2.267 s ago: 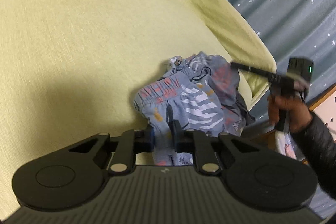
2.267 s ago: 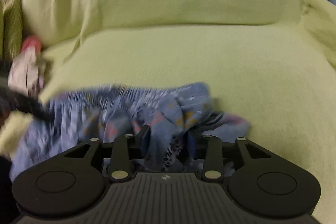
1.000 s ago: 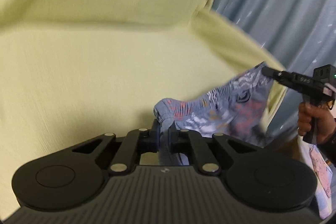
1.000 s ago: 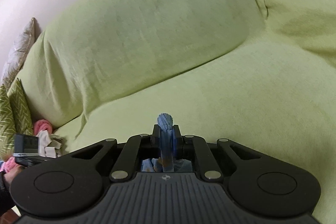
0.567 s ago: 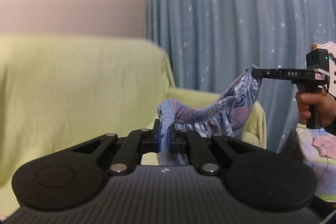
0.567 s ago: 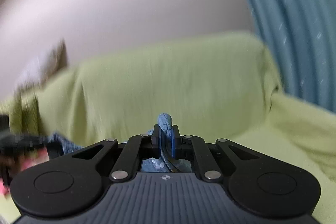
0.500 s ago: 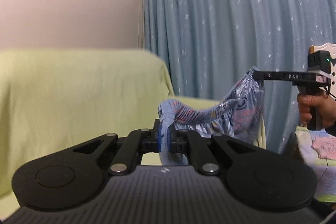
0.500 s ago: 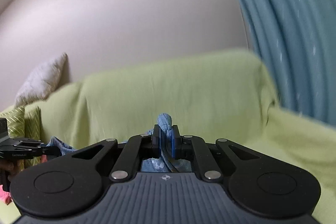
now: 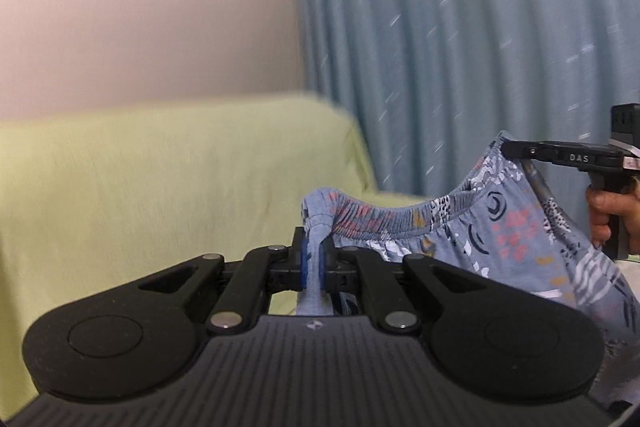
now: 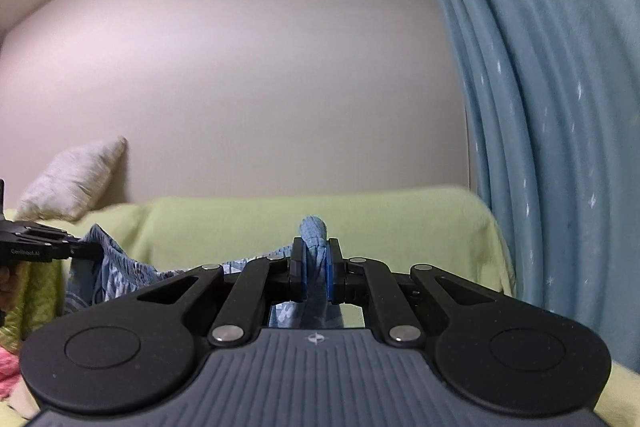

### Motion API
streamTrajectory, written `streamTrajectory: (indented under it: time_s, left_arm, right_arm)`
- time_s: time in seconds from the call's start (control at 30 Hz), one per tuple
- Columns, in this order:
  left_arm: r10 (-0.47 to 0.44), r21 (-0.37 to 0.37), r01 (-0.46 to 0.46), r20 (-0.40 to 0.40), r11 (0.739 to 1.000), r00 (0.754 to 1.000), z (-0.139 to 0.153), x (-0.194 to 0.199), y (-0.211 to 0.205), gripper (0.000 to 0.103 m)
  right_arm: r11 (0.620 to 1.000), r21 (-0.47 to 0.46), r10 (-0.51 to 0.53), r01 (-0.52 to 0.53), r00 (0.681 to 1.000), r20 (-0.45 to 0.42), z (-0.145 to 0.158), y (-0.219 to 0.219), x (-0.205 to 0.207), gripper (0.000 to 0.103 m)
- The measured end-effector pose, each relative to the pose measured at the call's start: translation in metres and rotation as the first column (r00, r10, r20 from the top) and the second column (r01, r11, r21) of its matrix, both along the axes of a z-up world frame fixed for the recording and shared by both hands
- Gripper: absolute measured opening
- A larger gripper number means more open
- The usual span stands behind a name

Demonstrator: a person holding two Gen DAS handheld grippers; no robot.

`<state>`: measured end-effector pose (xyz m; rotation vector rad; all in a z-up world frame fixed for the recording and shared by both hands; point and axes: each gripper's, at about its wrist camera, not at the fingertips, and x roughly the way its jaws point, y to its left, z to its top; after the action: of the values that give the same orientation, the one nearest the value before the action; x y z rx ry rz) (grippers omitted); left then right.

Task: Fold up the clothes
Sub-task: 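Lift the garment by its waistband with both grippers and shake it open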

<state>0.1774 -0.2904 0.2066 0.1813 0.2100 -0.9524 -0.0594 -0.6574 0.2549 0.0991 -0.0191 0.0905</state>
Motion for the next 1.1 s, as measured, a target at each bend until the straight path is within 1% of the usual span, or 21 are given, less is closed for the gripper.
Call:
streamTrajectory:
  time_s: [0.07,0.1,0.17,0.2,0.23,0.27,0.3,0.33,0.4,0.47,0.53,0.57,0.6,0.67,0.77,0.8,0.87,0.97,1.0,1.1]
  left_arm:
    - [0.029,0.032,-0.028,-0.061,0.999,0.998,-0.035,0.048,-0.033,0.004]
    - [0.043,0.057,-0.038,-0.091,0.998,0.995,-0.055,0.071,-0.051,0.007]
    - [0.077,0.121,-0.059,-0.152,0.991,0.985,-0.099,0.116,-0.088,0.018]
    - [0.11,0.152,-0.084,-0.174,0.985,0.979,-0.12,0.132,-0.099,0.026]
    - [0.137,0.176,-0.102,-0.196,0.979,0.971,-0.139,0.143,-0.105,0.026]
    - [0.158,0.187,-0.117,-0.219,0.975,0.963,-0.157,0.148,-0.104,0.026]
    - [0.168,0.185,-0.124,-0.243,0.975,0.955,-0.172,0.15,-0.101,0.026]
    - [0.165,0.182,-0.119,-0.263,0.976,0.951,-0.185,0.146,-0.096,0.028]
    - [0.153,0.203,-0.097,-0.284,0.974,0.946,-0.205,0.13,-0.084,0.034]
    - [0.136,0.225,-0.067,-0.307,0.972,0.942,-0.218,0.107,-0.068,0.034]
    - [0.099,0.221,-0.026,-0.325,0.975,0.94,-0.223,0.078,-0.051,0.036]
    - [0.077,0.223,-0.002,-0.326,0.975,0.942,-0.223,0.063,-0.045,0.038]
    - [0.055,0.224,0.021,-0.327,0.974,0.944,-0.223,0.047,-0.039,0.043]
    - [0.01,0.225,0.065,-0.318,0.972,0.948,-0.221,0.018,-0.038,0.044]
    - [-0.035,0.229,0.114,-0.32,0.967,0.947,-0.223,-0.014,-0.051,0.045]
    - [-0.042,0.226,0.124,-0.335,0.966,0.941,-0.227,-0.022,-0.043,0.045]
    - [-0.047,0.234,0.138,-0.357,0.962,0.933,-0.233,-0.03,-0.048,0.045]
    - [-0.061,0.267,0.156,-0.332,0.951,0.941,-0.237,-0.051,-0.054,0.045]
    - [-0.063,0.264,0.16,-0.341,0.951,0.938,-0.237,-0.055,-0.052,0.045]
    - [-0.053,0.264,0.158,-0.365,0.951,0.929,-0.24,-0.061,-0.047,0.046]
  right_arm:
    - [1.0,0.005,-0.008,0.008,0.998,-0.054,-0.022,-0.02,0.054,0.008]
    - [1.0,0.007,-0.013,0.014,0.997,-0.081,-0.035,-0.029,0.08,0.008]
    - [0.999,0.007,-0.033,0.034,0.991,-0.133,-0.062,-0.048,0.134,0.008]
    - [0.998,0.021,-0.048,0.053,0.984,-0.17,-0.079,-0.058,0.163,0.009]
    - [0.996,0.04,-0.074,0.084,0.973,-0.218,-0.1,-0.067,0.193,0.015]
    - [0.991,0.052,-0.103,0.12,0.96,-0.26,-0.118,-0.073,0.212,0.025]
    - [0.984,0.063,-0.138,0.165,0.942,-0.305,-0.138,-0.076,0.226,0.028]
    - [0.977,0.077,-0.163,0.2,0.926,-0.341,-0.156,-0.08,0.236,0.028]
    - [0.972,0.123,-0.142,0.199,0.918,-0.37,-0.184,-0.083,0.226,0.027]
    - [0.976,0.103,-0.135,0.194,0.9,-0.415,-0.207,-0.08,0.202,0.027]
    - [0.973,0.112,-0.129,0.201,0.881,-0.455,-0.22,-0.086,0.17,0.029]
    - [0.971,0.119,-0.126,0.205,0.872,-0.474,-0.226,-0.087,0.154,0.03]
    - [0.968,0.133,-0.122,0.212,0.864,-0.489,-0.231,-0.084,0.138,0.032]
    - [0.961,0.159,-0.113,0.226,0.848,-0.518,-0.24,-0.079,0.106,0.044]
    - [0.948,0.197,-0.099,0.248,0.822,-0.56,-0.254,-0.07,0.059,0.045]
    - [0.944,0.209,-0.093,0.256,0.814,-0.574,-0.258,-0.068,0.043,0.045]
    - [0.934,0.234,-0.082,0.272,0.795,-0.601,-0.268,-0.062,0.011,0.045]
    - [0.917,0.268,-0.061,0.294,0.771,-0.634,-0.281,-0.054,-0.032,0.045]
    - [0.916,0.277,-0.055,0.291,0.773,-0.632,-0.284,-0.053,-0.031,0.045]
    - [0.917,0.277,-0.045,0.286,0.766,-0.641,-0.286,-0.048,-0.022,0.045]
